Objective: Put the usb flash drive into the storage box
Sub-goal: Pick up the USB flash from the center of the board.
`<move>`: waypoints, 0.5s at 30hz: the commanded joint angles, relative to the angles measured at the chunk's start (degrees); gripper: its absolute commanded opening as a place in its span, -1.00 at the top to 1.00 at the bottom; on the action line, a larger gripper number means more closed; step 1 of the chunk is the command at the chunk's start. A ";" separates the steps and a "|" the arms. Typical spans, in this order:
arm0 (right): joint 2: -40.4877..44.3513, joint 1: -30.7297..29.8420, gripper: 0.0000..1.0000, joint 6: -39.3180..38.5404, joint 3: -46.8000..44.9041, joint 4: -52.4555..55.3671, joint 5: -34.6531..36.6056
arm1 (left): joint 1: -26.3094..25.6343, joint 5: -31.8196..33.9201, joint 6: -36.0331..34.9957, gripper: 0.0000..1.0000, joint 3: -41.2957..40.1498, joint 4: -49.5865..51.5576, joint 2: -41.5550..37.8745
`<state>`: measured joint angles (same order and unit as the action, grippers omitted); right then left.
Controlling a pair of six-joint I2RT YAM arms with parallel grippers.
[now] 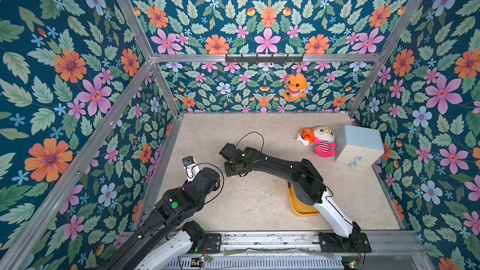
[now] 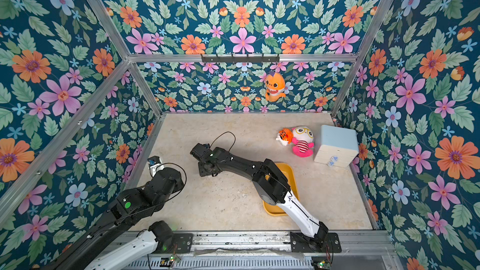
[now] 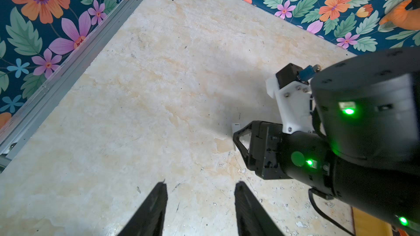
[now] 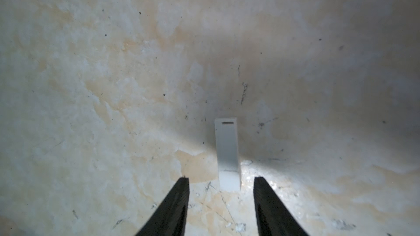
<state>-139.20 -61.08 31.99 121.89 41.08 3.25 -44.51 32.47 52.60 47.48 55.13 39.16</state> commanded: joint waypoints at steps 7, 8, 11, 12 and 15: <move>-5.45 -0.88 0.15 -2.59 6.31 7.67 3.73 | -0.02 0.24 -0.83 -0.05 -0.11 -0.47 0.92; -5.84 -0.83 0.16 -2.76 6.60 7.94 3.79 | 0.02 0.28 -0.83 -0.05 -0.16 -0.55 1.01; -6.60 -0.97 0.17 -3.31 6.99 8.28 4.34 | 0.03 0.23 -0.82 -0.05 -0.20 -0.56 1.34; -6.94 -1.05 0.17 -3.50 7.20 8.63 4.60 | -0.01 0.28 -0.83 -0.05 -0.20 -0.55 1.36; -8.05 -1.14 0.24 -3.80 8.11 10.22 5.77 | 0.02 0.28 -0.83 -0.05 -0.20 -0.67 1.48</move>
<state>-145.88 -62.19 28.84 129.73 47.83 7.05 -44.53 32.42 52.36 47.29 54.87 40.60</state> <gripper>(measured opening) 0.388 0.526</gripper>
